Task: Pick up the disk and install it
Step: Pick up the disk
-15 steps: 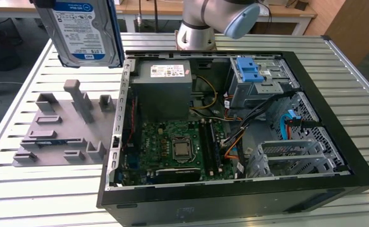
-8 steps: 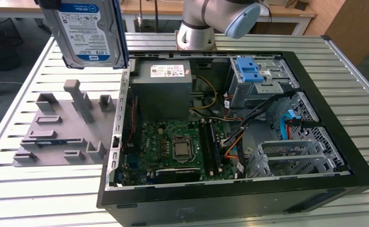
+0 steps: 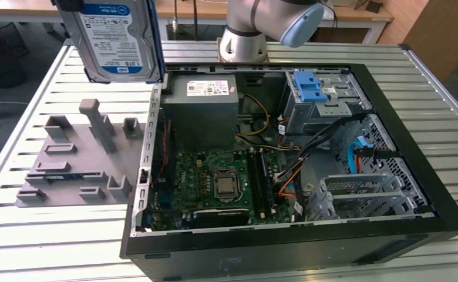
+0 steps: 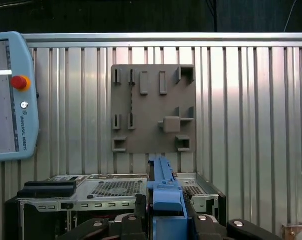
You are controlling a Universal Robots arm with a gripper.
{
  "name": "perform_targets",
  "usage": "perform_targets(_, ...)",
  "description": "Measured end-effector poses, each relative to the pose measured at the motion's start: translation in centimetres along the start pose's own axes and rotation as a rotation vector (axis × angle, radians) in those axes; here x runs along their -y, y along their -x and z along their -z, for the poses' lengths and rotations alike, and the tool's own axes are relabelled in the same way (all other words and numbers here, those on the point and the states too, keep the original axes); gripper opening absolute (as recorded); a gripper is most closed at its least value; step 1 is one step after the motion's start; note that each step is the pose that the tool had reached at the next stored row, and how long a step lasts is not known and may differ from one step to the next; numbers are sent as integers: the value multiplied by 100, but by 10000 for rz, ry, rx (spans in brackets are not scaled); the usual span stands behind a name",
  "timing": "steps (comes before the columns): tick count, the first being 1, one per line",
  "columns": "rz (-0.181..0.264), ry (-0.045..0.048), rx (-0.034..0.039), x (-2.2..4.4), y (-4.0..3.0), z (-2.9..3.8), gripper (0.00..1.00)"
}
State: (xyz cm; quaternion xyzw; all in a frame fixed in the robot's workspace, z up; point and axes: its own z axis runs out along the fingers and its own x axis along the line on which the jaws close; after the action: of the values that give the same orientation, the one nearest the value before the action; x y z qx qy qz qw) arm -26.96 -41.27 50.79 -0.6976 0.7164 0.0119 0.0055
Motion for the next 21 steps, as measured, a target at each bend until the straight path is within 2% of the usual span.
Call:
perform_targets(3,-1,0,4,54,-25,1,36)
perform_targets(21,-1,19,27,566,-171,10,36)
